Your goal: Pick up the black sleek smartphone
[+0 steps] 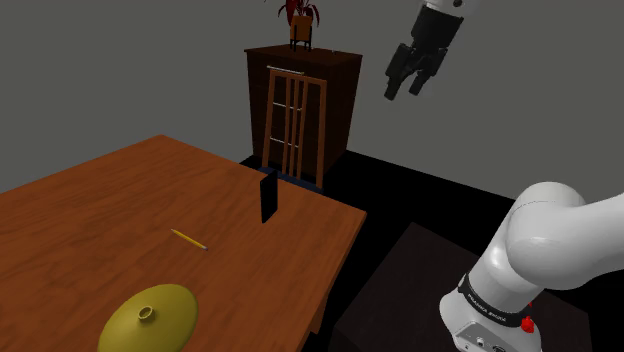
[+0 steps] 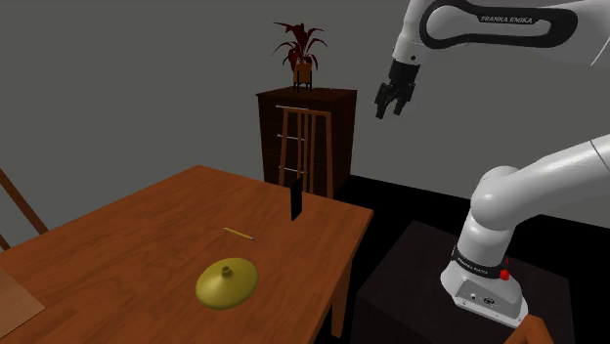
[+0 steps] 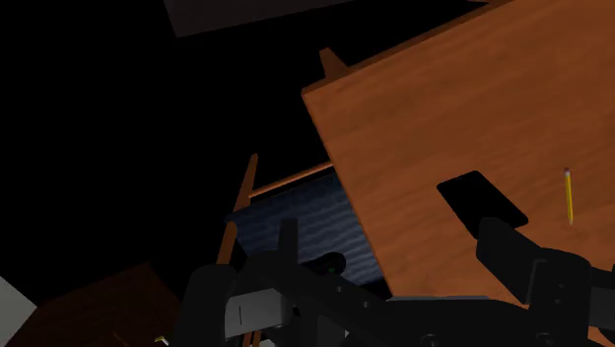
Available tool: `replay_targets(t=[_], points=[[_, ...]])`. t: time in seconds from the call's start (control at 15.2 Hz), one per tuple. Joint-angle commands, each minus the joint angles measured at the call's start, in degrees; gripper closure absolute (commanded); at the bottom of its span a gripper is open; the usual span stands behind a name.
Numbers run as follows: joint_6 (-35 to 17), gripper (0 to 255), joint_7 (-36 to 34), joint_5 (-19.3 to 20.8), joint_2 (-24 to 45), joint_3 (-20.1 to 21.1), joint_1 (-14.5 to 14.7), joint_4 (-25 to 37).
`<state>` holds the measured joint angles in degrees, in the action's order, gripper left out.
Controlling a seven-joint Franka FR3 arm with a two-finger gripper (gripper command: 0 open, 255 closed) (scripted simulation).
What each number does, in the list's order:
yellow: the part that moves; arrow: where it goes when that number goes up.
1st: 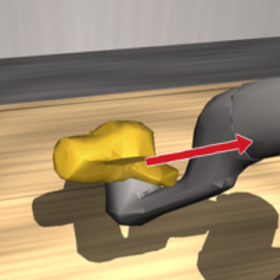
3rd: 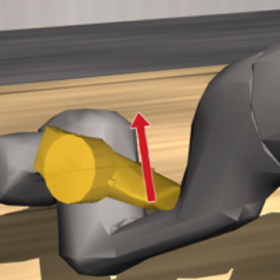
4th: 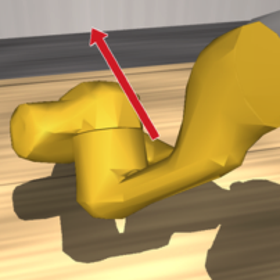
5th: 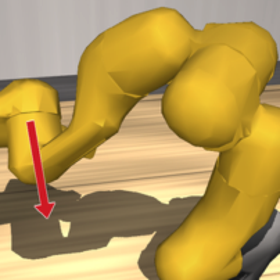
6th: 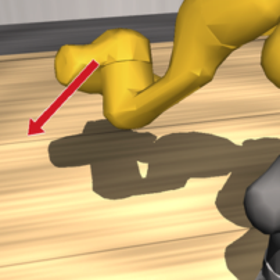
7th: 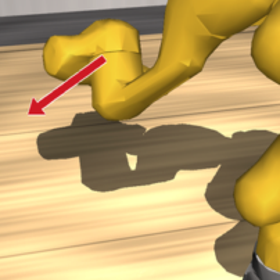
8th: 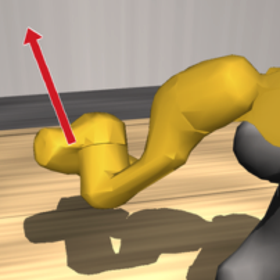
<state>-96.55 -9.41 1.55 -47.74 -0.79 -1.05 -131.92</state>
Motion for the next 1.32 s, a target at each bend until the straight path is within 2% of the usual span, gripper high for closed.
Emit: replay_targets(t=[0.0,0.33,0.73,0.99,1.25], points=[[0.0,0,0.0,0.0,0.0,0.0,0.0,0.0],[-4.7,0,-15.3,-3.8,4.7,7.4,-2.3,-2.1],[-10.5,0,-33.4,-7.1,14.2,15.9,-5.4,-0.9],[-14.2,0,-45.6,-7.7,22.3,21.0,-7.7,2.0],[-17.4,0,-57.9,-6.6,31.5,25.4,-10.0,6.3]])
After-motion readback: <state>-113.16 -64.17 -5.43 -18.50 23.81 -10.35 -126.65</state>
